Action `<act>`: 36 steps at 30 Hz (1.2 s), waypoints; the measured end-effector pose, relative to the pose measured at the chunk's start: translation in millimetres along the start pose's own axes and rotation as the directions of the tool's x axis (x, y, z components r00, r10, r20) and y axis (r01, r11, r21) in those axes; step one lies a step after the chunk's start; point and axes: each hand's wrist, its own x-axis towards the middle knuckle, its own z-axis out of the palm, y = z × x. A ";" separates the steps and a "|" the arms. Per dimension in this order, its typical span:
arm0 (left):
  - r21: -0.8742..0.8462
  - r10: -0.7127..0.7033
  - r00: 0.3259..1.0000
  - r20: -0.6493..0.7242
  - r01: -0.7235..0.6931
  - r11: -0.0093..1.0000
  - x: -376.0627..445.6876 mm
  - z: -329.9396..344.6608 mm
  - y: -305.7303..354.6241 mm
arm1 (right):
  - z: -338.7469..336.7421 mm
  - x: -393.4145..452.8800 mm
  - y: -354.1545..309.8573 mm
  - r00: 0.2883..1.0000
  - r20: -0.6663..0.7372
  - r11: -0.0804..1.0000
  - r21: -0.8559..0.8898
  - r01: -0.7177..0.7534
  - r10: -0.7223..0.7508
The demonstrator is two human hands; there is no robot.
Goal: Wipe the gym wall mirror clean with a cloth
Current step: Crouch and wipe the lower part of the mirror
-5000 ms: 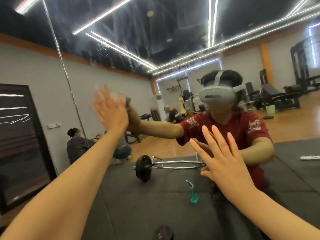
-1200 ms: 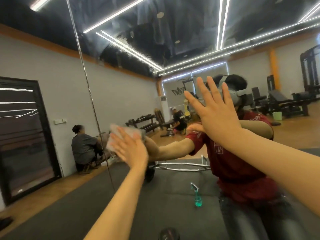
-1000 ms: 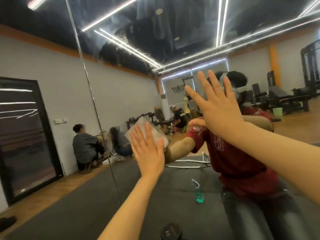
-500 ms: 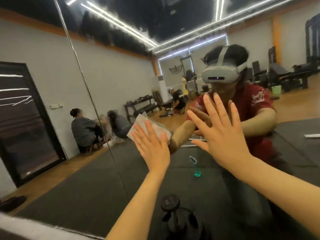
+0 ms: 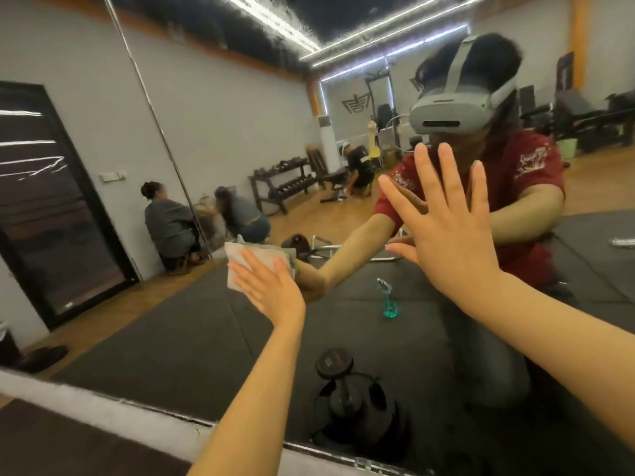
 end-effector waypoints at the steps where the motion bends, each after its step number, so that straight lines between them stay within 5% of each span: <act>1: 0.010 -0.017 1.000 0.026 0.017 1.000 -13.5 3.7 -9.5 | -0.5 -0.2 0.1 1.000 0.005 1.000 -0.001 0.001 -0.001; 4: 0.010 -0.030 0.997 0.070 0.029 1.000 -28.8 7.1 -23.0 | -0.2 -0.1 1.6 1.000 0.011 1.000 -0.001 0.007 -0.007; 8: 0.057 0.314 0.948 0.054 -0.316 0.947 14.7 -7.7 -3.9 | 2.0 0.2 0.9 1.000 0.009 1.000 -0.011 0.002 -0.002; 11: 0.048 0.391 0.920 -0.008 -0.390 0.920 52.7 -16.5 13.9 | 2.4 0.3 1.5 1.000 0.004 1.000 -0.012 0.009 -0.008; 20: 0.013 0.008 1.000 0.012 -0.008 1.000 -11.5 8.9 -83.1 | 6.0 -1.3 2.9 1.000 -0.022 0.999 -0.029 0.022 -0.022; 25: -0.082 -0.193 0.981 0.005 0.193 0.978 -17.6 12.4 -44.6 | 2.1 -1.2 0.5 0.999 -0.035 1.000 0.008 0.009 -0.008; 27: -0.074 -0.148 0.989 0.019 0.149 0.986 -35.7 20.5 -20.5 | -1.0 -10.1 -3.9 0.998 -0.060 0.997 0.069 -0.018 0.022; 29: 0.018 0.076 0.995 0.060 -0.077 0.997 -61.0 29.1 -13.0 | -1.1 -29.6 -10.1 0.995 -0.094 0.992 0.121 -0.024 0.035; 32: 0.126 0.366 0.913 0.179 -0.391 0.912 -71.6 28.0 -33.8 | 6.8 -68.1 -20.1 0.997 -0.068 0.992 0.127 -0.026 0.035; 34: 0.126 0.330 0.931 0.153 -0.350 0.928 -48.3 20.6 -50.5 | 14.8 -90.0 -22.4 0.999 -0.028 0.993 0.111 -0.033 0.036; 36: 0.040 0.093 0.995 0.033 -0.094 0.995 -13.5 10.0 -59.2 | 23.2 -106.8 -19.8 0.999 0.004 0.994 0.107 -0.034 0.034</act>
